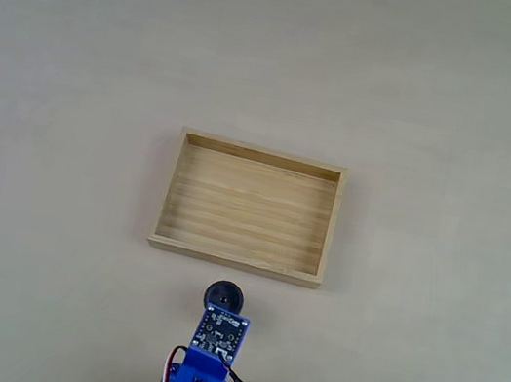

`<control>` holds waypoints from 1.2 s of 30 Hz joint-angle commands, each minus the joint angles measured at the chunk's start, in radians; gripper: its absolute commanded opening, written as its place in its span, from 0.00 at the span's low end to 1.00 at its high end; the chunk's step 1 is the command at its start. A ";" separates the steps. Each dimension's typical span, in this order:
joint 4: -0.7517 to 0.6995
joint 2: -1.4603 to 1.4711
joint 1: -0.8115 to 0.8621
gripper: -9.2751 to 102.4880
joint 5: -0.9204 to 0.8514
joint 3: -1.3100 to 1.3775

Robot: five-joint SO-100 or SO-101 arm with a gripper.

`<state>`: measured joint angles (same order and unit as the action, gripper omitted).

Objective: Place the black cylinder in the wooden box then return to rest.

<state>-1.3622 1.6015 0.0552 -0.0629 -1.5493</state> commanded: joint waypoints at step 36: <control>0.500 -0.591 0.075 0.38 0.164 0.446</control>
<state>-0.9281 1.0324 0.1227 0.0936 -1.1965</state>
